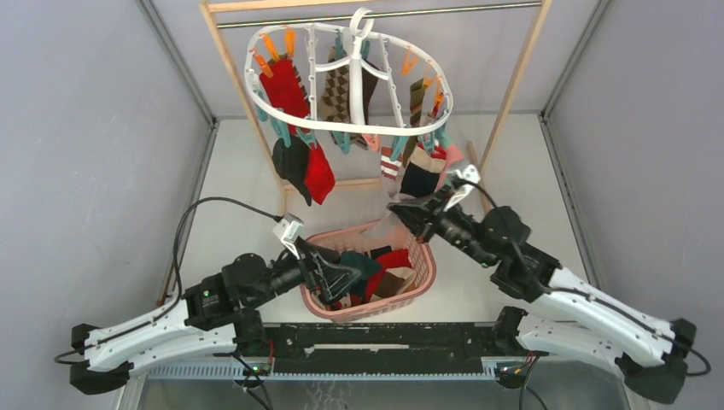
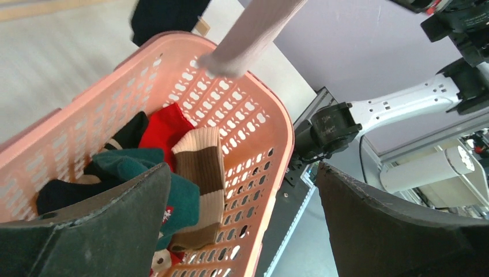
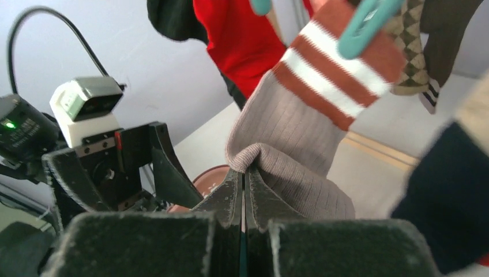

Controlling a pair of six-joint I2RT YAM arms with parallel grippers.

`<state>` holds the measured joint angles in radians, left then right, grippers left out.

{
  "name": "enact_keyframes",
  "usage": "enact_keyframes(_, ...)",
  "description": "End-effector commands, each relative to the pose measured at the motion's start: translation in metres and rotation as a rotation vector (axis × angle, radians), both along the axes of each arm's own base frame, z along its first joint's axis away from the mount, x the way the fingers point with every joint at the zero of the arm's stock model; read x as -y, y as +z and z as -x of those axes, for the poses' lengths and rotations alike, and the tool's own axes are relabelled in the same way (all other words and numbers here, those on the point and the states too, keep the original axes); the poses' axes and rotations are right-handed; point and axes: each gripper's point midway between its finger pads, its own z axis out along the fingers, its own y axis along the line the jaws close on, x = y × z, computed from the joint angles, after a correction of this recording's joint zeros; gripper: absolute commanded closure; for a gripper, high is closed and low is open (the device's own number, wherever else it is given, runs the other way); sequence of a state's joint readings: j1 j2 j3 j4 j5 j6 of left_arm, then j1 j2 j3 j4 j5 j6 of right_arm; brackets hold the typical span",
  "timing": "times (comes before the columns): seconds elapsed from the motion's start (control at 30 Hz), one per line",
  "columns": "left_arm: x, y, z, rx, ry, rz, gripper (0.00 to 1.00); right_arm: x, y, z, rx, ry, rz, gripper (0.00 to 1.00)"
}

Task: Remove the socks clipped to the hanger
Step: Remove the sock from the hanger.

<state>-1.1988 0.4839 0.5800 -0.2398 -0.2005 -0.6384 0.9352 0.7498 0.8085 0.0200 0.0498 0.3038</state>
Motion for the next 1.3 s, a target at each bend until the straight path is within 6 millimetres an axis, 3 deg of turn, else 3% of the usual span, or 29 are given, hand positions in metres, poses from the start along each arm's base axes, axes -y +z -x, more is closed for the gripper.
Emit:
enact_keyframes(0.0, -0.004, 0.046, -0.007, 0.121, 0.028, 0.095, 0.00, -0.025, 0.028, -0.005, 0.079, -0.002, -0.026, 1.00)
enact_keyframes(0.33, -0.019, 0.053, -0.032, 0.238, 0.160, 0.030, 0.00, -0.068, 0.032, 0.002, 0.055, 0.123, -0.035, 1.00)
enact_keyframes(0.57, -0.020, 0.055, -0.048, 0.303, 0.224, -0.039, 0.00, -0.080, 0.034, 0.014, 0.032, 0.204, -0.024, 1.00)
enact_keyframes(1.1, -0.007, 0.077, -0.076, 0.384, 0.334, -0.112, 0.00, -0.096, 0.016, 0.027, -0.030, 0.272, 0.026, 1.00)
enact_keyframes(1.17, -0.004, 0.077, -0.079, 0.388, 0.338, -0.131, 0.10, -0.096, 0.016, 0.029, -0.033, 0.278, 0.023, 1.00)
enact_keyframes(1.27, 0.000, 0.072, -0.084, 0.384, 0.348, -0.159, 0.42, -0.098, 0.016, 0.030, -0.045, 0.288, 0.016, 1.00)
